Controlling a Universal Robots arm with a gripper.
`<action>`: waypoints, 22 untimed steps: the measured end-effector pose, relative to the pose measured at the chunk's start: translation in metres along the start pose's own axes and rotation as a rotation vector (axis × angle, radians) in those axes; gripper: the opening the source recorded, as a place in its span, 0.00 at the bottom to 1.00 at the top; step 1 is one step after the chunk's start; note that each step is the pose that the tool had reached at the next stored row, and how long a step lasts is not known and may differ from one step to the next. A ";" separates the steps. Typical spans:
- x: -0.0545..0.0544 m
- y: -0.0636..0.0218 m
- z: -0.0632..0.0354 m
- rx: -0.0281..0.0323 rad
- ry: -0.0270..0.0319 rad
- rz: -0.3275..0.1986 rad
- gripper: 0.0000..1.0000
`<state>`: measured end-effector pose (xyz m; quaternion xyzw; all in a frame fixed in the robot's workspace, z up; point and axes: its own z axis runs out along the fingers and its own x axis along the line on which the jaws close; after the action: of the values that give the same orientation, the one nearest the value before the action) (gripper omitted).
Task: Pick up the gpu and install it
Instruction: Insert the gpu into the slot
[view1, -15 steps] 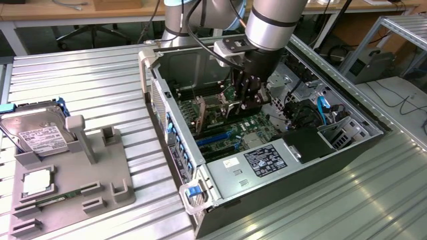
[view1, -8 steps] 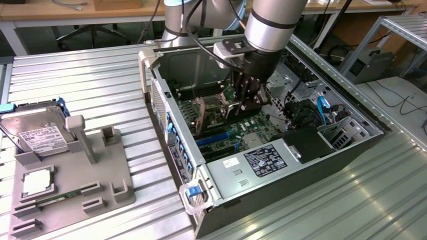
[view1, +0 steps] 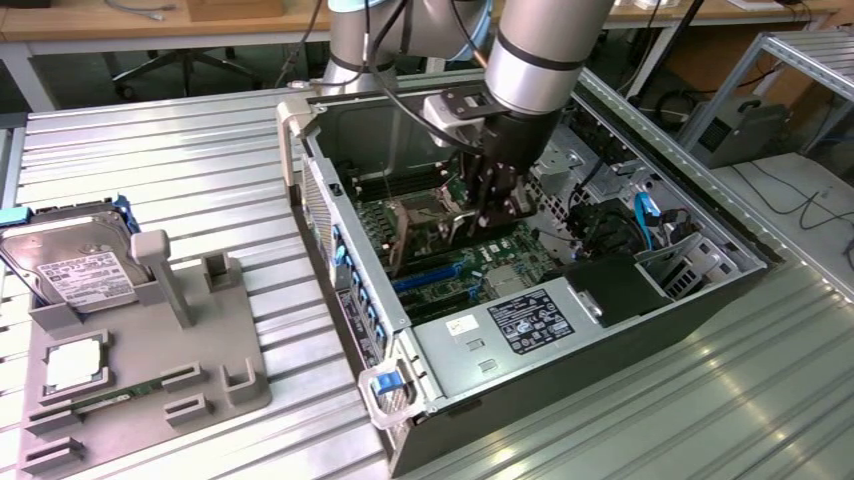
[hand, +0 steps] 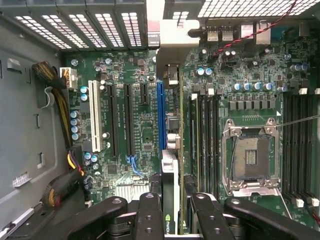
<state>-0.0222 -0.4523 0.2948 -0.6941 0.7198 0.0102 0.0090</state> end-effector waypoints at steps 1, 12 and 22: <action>0.000 0.0000 0.0006 0.0000 0.0001 0.000 0.27; 0.005 0.0051 0.0010 -0.0003 0.0001 -0.013 0.27; 0.006 0.0171 0.0040 -0.0005 -0.0004 -0.026 0.27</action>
<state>-0.0394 -0.4578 0.2907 -0.7033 0.7108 0.0104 0.0091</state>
